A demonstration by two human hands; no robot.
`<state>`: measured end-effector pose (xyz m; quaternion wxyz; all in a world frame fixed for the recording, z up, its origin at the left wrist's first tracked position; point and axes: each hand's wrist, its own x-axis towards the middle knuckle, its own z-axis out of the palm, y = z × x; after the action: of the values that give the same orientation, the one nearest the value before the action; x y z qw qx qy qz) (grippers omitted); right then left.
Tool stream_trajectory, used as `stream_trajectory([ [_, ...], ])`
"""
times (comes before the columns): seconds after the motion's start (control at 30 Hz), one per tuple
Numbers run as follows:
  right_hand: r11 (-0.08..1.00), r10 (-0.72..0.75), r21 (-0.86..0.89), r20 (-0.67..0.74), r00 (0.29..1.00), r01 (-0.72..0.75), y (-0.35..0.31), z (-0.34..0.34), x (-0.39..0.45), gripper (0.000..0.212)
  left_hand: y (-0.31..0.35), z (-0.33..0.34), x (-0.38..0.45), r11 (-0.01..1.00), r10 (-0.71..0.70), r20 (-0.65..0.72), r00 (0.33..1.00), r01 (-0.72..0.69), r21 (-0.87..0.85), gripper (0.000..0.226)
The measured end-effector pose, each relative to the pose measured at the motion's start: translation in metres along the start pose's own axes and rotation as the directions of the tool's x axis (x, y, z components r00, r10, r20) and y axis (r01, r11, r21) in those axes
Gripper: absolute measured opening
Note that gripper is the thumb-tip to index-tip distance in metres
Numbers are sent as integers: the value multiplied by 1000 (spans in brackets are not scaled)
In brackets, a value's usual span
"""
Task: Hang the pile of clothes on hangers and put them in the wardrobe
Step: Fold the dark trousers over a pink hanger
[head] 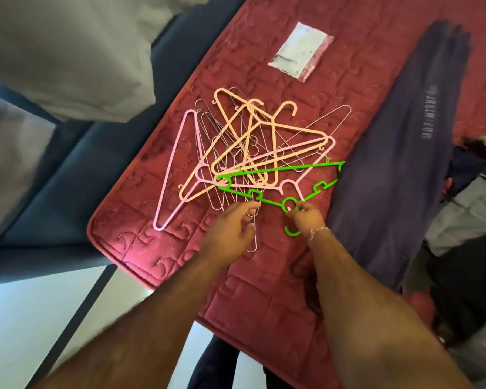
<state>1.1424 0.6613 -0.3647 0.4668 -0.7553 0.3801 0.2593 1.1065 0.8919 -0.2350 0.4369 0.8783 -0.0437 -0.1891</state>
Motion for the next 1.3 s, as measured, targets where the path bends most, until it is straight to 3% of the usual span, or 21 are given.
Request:
stream_trajectory([
  [0.1,965,5,263,-32,999,3,-13,-3,-9,11,2,0,6,999,13,38,999,-15,44,49],
  [0.17,934,-49,349,-88,995,77,-23,-7,-30,24,-1,-3,7,992,24,60,998,-31,123,52],
  [0.27,910,-248,306,-134,959,278,-39,-10,-74,25,-3,-11,8,941,50,35,998,-59,334,64],
  [0.43,812,-513,207,-192,837,545,-60,-30,-144,37,12,-35,9,791,39,-102,994,31,611,91],
  [0.53,818,-552,54,-208,807,573,-72,-51,-177,15,19,-48,10,754,-9,-31,999,27,656,99],
  [0.6,820,-562,-15,-210,800,573,-83,-67,-196,12,26,-54,11,762,-42,-5,999,35,647,104],
  [0.73,841,-452,232,-197,870,489,-97,-97,-225,21,35,-50,12,819,-36,75,997,-14,574,103],
  [0.83,781,-227,551,-185,956,293,-101,-117,-256,18,36,-44,6,776,49,146,988,-130,617,94],
  [0.93,682,11,730,-86,996,55,-85,-132,-272,13,40,-32,-3,780,71,213,975,-187,597,68],
  [1.03,583,169,811,-51,984,-58,-52,-143,-280,15,45,-13,-12,826,7,354,935,-205,525,30],
  [1.1,514,218,855,-51,975,-70,-27,-149,-283,13,47,2,-23,832,-33,447,894,-223,507,35],
  [1.17,480,228,876,-74,971,-46,0,-154,-281,8,49,20,-34,817,-28,550,835,-298,494,55],
  [1.3,511,189,859,-161,969,43,51,-161,-274,32,55,59,-52,723,-16,681,732,-462,513,71],
])
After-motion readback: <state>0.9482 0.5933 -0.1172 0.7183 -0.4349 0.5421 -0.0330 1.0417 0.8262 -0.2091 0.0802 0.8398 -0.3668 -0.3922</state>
